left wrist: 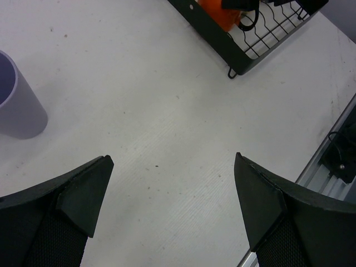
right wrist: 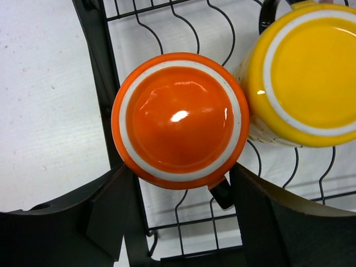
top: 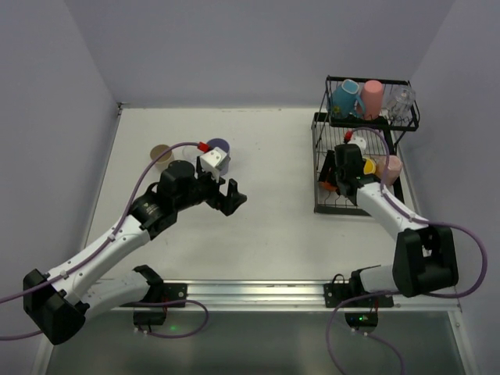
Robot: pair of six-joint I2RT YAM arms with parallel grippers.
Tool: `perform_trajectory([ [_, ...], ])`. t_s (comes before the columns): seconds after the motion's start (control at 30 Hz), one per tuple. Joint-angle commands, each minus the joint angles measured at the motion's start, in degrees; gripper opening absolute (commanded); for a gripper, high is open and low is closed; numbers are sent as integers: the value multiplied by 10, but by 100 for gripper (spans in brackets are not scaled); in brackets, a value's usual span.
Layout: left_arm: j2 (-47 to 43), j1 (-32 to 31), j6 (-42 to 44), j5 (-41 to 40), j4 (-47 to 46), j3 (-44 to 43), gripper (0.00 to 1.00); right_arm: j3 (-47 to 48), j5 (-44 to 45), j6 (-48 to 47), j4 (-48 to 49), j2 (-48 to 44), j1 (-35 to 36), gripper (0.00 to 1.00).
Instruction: Unload the cups from the dish rack
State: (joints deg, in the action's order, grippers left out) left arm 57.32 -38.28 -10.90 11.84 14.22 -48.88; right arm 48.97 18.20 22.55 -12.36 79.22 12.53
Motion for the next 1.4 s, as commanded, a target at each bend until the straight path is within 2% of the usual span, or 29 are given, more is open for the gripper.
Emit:
perform_trajectory([
  [0.0, 1, 1, 5, 13, -24, -6, 100, -30, 20, 17, -18, -37, -2, 62],
  [0.2, 2, 1, 6, 11, -24, -6, 100, -69, 7, 30, -28, -78, -2, 56],
  [0.3, 3, 1, 7, 12, -24, -7, 100, -73, 3, 29, -27, -100, -2, 82],
  [0.33, 4, 1, 7, 12, -24, -8, 100, -66, 1, 25, -27, -99, -3, 99],
  [0.73, 2, 2, 6, 15, -23, -4, 100, 33, 33, 12, -37, 14, -3, 99],
  [1.0, 3, 2, 6, 23, -24, -5, 100, 50, 32, -2, -33, 3, -3, 99],
  [1.37, 2, 1, 5, 25, -24, -4, 100, 104, 24, -14, -33, 73, -11, 99],
])
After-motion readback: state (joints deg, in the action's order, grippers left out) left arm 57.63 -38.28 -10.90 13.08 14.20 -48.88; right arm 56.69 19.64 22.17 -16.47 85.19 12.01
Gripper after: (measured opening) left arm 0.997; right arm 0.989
